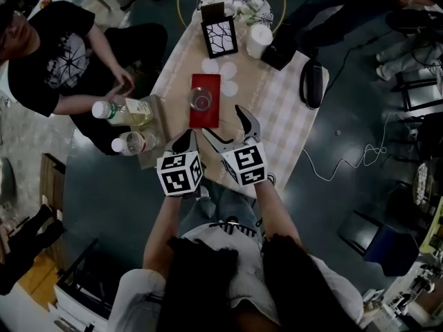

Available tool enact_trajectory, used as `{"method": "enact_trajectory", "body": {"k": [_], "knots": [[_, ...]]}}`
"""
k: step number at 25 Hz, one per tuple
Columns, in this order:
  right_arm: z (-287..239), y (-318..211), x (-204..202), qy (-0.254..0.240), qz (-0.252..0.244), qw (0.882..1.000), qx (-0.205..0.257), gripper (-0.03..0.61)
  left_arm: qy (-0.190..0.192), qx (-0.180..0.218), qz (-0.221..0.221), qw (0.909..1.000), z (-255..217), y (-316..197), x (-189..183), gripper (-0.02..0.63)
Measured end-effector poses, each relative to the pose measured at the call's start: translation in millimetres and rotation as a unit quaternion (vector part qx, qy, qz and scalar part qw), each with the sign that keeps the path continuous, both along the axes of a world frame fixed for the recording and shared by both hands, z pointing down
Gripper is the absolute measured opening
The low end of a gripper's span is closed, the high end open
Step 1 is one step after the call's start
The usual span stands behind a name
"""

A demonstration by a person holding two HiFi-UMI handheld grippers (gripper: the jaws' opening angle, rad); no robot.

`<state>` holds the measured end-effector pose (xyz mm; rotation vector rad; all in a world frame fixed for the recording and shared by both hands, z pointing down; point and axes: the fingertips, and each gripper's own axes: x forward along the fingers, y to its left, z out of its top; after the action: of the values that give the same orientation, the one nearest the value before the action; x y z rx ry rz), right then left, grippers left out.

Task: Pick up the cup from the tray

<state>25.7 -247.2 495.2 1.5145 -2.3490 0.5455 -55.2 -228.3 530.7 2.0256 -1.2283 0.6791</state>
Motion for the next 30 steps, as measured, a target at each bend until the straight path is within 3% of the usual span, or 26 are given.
{"method": "enact_trajectory", "body": {"k": [4,9,15,21,30], "knots": [[18.5,-21.3,-1.6,0.006,-0.014,1.000,-0.005,0.431,-0.011,-0.006,-0.004,0.9999,13.8,-15.6,4.1,0.006],[38.8,-39.4,-11.6,0.023,-0.044,0.999,-0.008,0.431,0.011,-0.026,-0.045,0.9986,27.6,-30.6,0.3,0.006],[61.4,-59.2,-30.6,0.017,-0.069,0.997,-0.007,0.442,-0.020,-0.026,-0.083,0.9960,44.5,-43.7,-14.9,0.006],[80.4,-67.8,-40.1,0.071,-0.091,0.993,0.018,0.442,-0.032,-0.036,-0.098,0.9940,60.4,-45.9,-21.4,0.006],[100.8,-81.8,-46.8,0.071,-0.100,0.992,0.020,0.440,-0.039,-0.044,-0.106,0.9926,75.2,-50.9,-21.8,0.006]]}}
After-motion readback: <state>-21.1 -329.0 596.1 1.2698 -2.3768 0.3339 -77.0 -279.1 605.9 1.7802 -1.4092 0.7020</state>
